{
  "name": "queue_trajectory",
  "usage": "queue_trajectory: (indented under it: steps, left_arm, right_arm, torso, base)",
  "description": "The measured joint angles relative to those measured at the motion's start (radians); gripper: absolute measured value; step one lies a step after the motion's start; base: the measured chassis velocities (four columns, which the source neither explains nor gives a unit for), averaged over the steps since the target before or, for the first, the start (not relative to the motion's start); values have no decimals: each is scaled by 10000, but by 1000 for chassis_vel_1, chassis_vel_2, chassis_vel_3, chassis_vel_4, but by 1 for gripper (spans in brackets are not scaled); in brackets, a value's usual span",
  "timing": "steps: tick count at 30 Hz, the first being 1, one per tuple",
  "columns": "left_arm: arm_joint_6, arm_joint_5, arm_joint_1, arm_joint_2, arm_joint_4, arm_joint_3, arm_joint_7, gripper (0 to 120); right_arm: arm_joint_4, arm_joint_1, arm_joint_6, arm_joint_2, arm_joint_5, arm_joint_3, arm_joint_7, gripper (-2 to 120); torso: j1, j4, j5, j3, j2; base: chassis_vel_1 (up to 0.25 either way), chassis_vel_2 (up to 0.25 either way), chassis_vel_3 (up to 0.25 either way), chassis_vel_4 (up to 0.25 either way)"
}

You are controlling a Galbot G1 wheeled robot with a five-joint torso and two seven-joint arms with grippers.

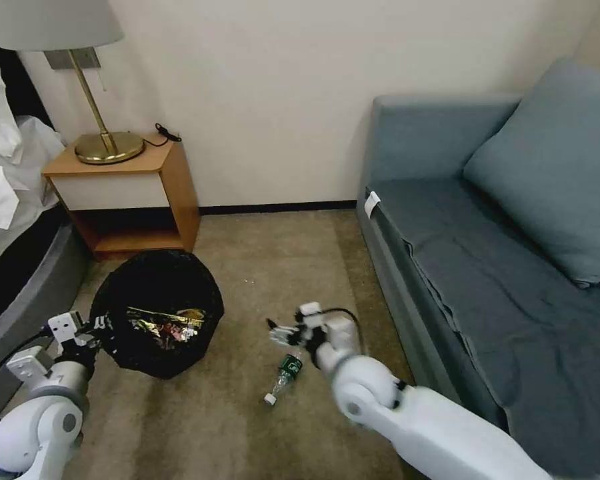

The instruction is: Pick up the trash bin, then pick up the garbage on the floor and place it into the trash bin.

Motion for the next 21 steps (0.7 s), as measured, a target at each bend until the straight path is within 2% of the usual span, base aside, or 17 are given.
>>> queue_trajectory:
  steps: [1,2,4,6,8,15,21]
  left_arm:
    - [0,0,0,0,0,0,0,4]
    - [-40,-111,64,47,65,-119,72,4]
    - [-140,-210,156,80,197,-243,168,4]
    - [-177,-234,186,82,255,-279,201,4]
    - [-256,-308,257,112,381,-354,289,4]
    - [-419,-514,258,297,711,-481,415,4]
    - [-472,-571,187,432,956,-486,488,4]
  right_arm:
    - [0,0,0,0,0,0,0,100]
    - [-451,441,-225,691,1388,-316,973,100]
    - [-1462,813,-268,1511,2498,-609,2020,100]
    - [-1893,858,-268,1752,2710,-643,2301,100]
    - [-2882,872,-246,2254,3002,-639,2886,100]
    - [-4229,765,-407,2857,3300,-442,3279,100]
    - [-4843,645,-641,3131,3337,-379,3381,100]
  torso:
    - [0,0,0,0,0]
    - [-1,4,1,-1,0]
    - [-1,3,0,0,0]
    - [-1,3,0,0,0]
    - [-1,-1,-3,0,0]
    - [0,-2,-2,-1,0]
    - [0,-2,0,-1,1]
  base:
    - [0,0,0,0]
    - [0,0,0,0]
    - [0,0,0,0]
    - [0,0,0,0]
    - [0,0,0,0]
    - [0,0,0,0]
    - [0,0,0,0]
